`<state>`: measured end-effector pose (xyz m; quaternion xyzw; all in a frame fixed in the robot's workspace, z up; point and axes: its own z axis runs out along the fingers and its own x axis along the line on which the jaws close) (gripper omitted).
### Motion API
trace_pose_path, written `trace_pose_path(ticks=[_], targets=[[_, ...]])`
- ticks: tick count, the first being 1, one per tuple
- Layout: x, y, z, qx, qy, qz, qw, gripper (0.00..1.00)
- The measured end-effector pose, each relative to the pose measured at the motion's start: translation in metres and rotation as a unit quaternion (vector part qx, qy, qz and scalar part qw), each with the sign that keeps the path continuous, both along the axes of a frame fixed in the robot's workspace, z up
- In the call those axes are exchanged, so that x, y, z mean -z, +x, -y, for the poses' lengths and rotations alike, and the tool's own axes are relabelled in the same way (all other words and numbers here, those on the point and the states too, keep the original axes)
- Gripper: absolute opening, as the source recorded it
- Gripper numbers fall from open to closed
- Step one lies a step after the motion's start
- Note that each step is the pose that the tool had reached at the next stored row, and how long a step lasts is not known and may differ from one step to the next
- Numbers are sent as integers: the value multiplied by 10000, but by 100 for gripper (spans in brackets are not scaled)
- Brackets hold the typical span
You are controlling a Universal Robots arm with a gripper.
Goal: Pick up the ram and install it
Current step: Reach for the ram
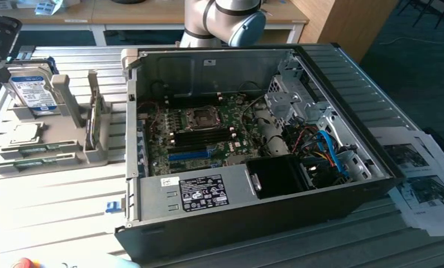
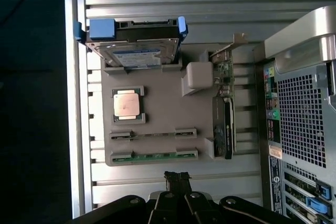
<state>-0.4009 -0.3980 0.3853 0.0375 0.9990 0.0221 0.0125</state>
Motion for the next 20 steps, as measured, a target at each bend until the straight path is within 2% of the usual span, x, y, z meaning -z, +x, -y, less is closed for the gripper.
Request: trace_pose_path(ticks=[9, 20], targets=[[3, -32, -65, -1, 0, -1, 10000, 10], [7, -44, -119, -1, 0, -1, 10000, 10]])
